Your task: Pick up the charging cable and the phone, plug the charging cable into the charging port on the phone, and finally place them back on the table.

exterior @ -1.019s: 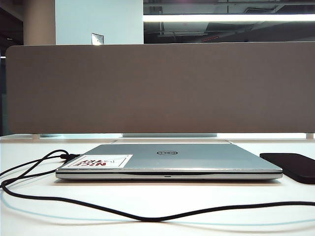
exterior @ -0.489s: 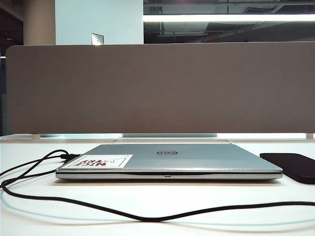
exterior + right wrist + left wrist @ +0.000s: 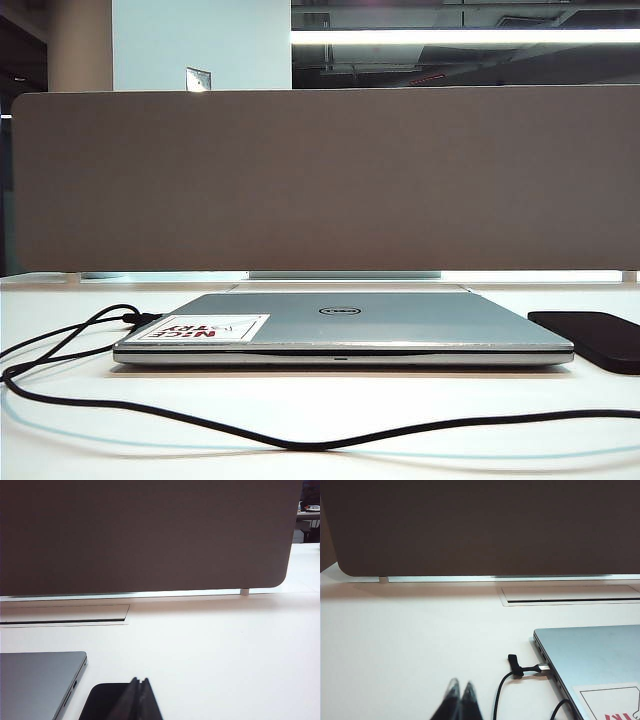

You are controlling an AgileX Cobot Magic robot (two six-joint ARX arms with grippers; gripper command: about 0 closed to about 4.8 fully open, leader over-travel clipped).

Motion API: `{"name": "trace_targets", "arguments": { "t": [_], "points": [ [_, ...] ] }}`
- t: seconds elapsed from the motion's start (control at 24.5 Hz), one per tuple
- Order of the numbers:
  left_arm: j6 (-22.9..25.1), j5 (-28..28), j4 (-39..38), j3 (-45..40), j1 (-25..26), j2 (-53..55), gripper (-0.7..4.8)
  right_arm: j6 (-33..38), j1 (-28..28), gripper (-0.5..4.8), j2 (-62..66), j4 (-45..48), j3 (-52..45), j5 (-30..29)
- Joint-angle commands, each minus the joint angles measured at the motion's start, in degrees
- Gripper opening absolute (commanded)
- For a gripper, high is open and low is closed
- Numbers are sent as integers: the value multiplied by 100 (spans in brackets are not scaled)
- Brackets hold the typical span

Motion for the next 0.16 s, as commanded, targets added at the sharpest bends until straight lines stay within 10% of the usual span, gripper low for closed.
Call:
{"name": "trace_targets", "arguments": {
  "t": [0.04, 0.16],
  "points": [
    [24, 13, 72, 24, -2, 0, -5, -13, -2, -8, -11, 96, -22, -2],
    [24, 13, 72, 24, -2, 0, -5, -13, -2, -8, -11, 96, -22, -2]
  ]
}}
